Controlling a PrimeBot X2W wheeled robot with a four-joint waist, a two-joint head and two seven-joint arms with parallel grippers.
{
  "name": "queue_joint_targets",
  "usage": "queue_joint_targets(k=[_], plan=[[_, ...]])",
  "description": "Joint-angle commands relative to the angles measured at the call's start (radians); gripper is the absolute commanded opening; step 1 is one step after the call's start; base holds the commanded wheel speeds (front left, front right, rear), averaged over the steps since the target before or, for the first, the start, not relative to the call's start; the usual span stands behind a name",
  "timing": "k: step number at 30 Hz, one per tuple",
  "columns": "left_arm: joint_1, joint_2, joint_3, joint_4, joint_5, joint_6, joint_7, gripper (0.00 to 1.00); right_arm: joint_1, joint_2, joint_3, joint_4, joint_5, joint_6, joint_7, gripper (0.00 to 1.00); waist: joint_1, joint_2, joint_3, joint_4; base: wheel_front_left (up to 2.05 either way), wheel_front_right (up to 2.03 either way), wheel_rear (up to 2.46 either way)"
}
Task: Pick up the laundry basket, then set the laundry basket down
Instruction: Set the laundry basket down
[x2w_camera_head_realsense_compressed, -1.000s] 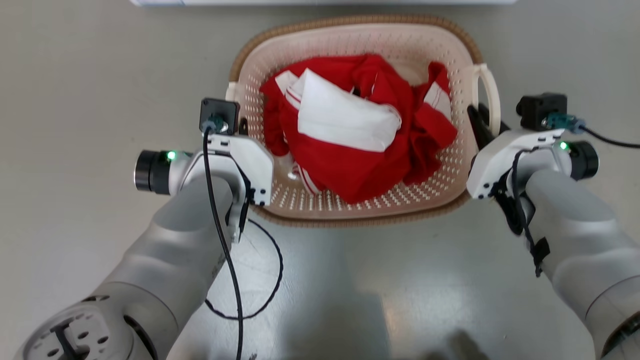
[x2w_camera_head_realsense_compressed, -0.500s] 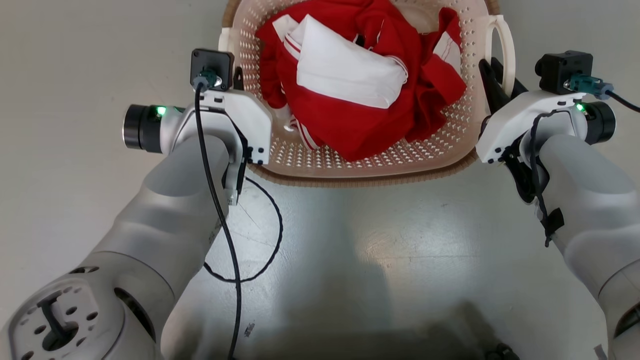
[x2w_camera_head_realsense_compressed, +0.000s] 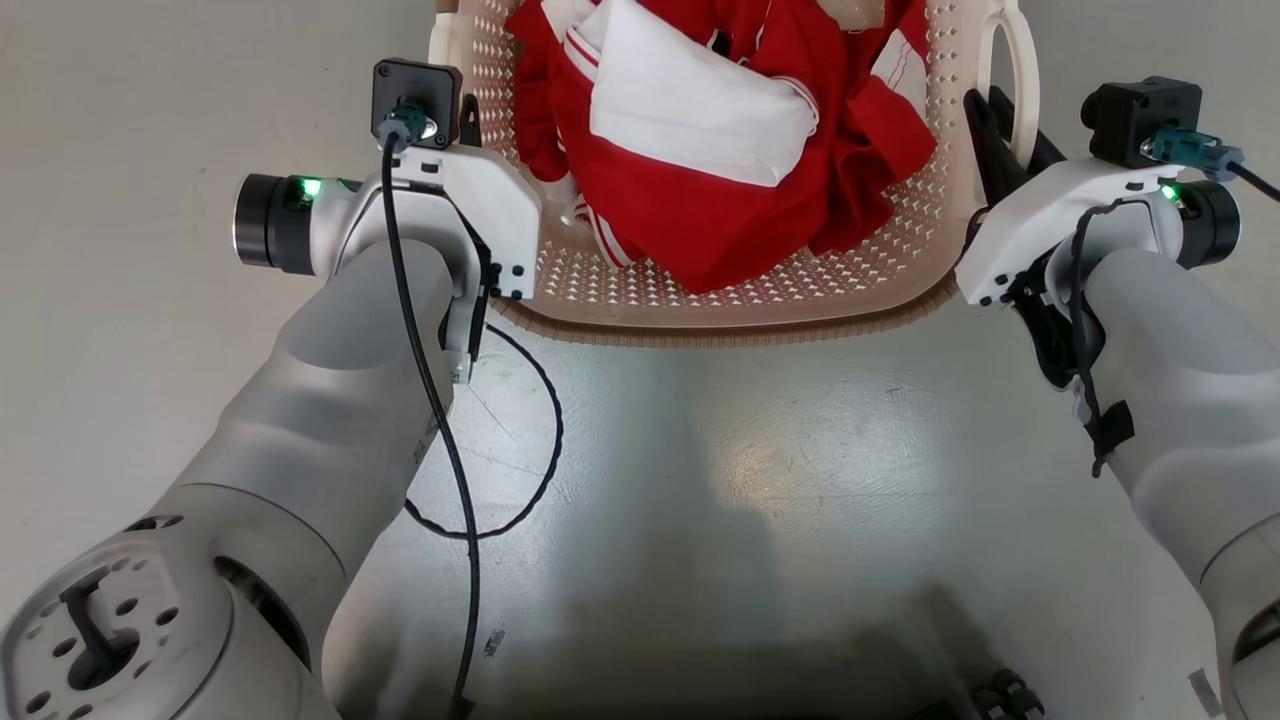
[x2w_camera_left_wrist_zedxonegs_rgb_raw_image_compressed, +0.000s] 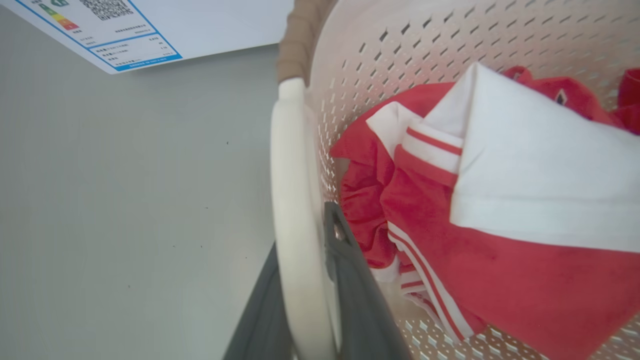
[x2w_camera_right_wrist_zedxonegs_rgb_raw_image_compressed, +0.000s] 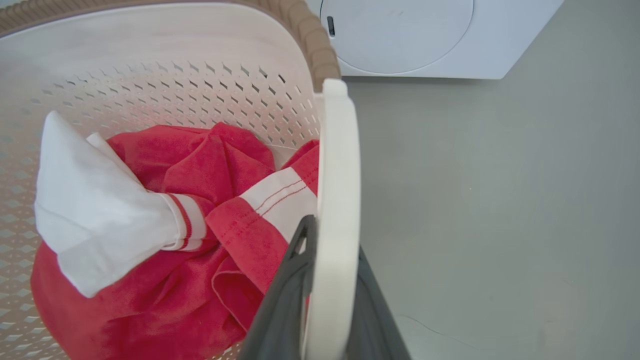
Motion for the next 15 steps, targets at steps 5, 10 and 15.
queue_joint_targets(k=[5, 10, 15], plan=[[-0.026, 0.004, 0.025, -0.014, 0.031, 0.007, -0.014, 0.00, 0.027, 0.014, 0.000, -0.023, -0.025, 0.008, -0.014, 0.00, -0.0001, 0.0000, 0.012, -0.003, 0.00, 0.00, 0.00], [-0.026, 0.004, 0.041, -0.014, 0.046, 0.006, -0.014, 0.00, 0.025, 0.014, -0.010, -0.023, -0.033, 0.008, -0.014, 0.00, -0.0001, 0.0000, 0.022, -0.007, 0.00, 0.00, 0.00], [-0.029, 0.004, 0.052, -0.011, 0.060, 0.006, -0.014, 0.00, 0.026, 0.018, -0.020, -0.021, -0.038, 0.008, -0.014, 0.00, -0.0001, 0.0000, 0.030, -0.012, 0.00, 0.00, 0.00]])
